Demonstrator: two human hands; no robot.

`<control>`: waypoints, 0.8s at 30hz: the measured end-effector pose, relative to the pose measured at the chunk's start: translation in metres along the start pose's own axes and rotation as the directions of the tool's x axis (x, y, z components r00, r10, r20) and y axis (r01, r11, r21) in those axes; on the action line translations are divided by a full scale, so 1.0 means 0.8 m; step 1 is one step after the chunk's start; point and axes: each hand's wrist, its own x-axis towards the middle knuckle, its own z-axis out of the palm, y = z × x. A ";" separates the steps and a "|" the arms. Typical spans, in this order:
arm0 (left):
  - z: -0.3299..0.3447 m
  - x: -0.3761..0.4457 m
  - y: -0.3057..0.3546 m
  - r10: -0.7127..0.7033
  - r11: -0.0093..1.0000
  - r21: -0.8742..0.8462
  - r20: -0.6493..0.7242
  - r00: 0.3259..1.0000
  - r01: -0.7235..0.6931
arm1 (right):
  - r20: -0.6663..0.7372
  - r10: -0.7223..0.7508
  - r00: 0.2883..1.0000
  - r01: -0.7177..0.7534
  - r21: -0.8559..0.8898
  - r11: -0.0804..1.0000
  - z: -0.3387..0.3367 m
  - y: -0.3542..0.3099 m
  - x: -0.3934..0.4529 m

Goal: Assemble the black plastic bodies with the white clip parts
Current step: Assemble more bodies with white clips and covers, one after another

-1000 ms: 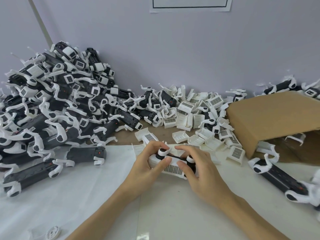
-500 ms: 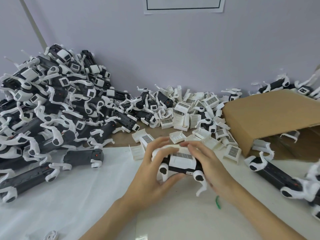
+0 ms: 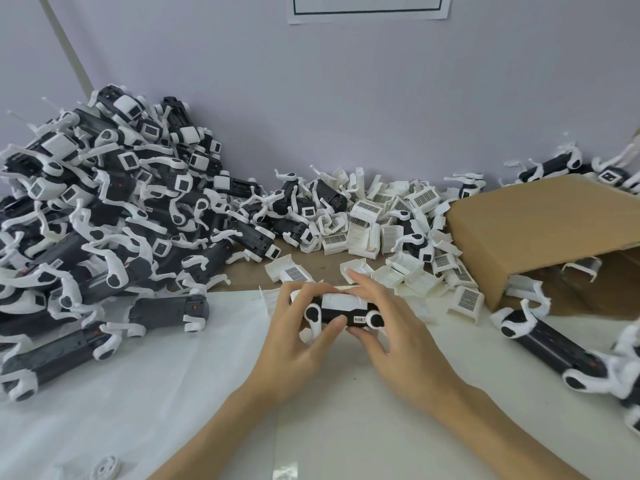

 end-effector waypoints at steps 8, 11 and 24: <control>0.002 0.000 0.001 0.024 0.999 -0.025 -0.038 0.999 -0.025 | -0.018 0.026 0.999 -0.027 -0.062 0.998 -0.001 -0.001 0.002; 0.006 -0.006 0.007 0.051 0.996 -0.068 -0.035 0.998 -0.053 | -0.041 -0.057 0.998 0.050 -0.153 0.987 0.002 -0.004 0.002; 0.005 0.002 0.035 -0.006 0.963 -0.268 -0.053 0.999 -0.009 | -0.145 -0.081 0.986 0.060 -0.145 0.988 -0.008 0.014 0.006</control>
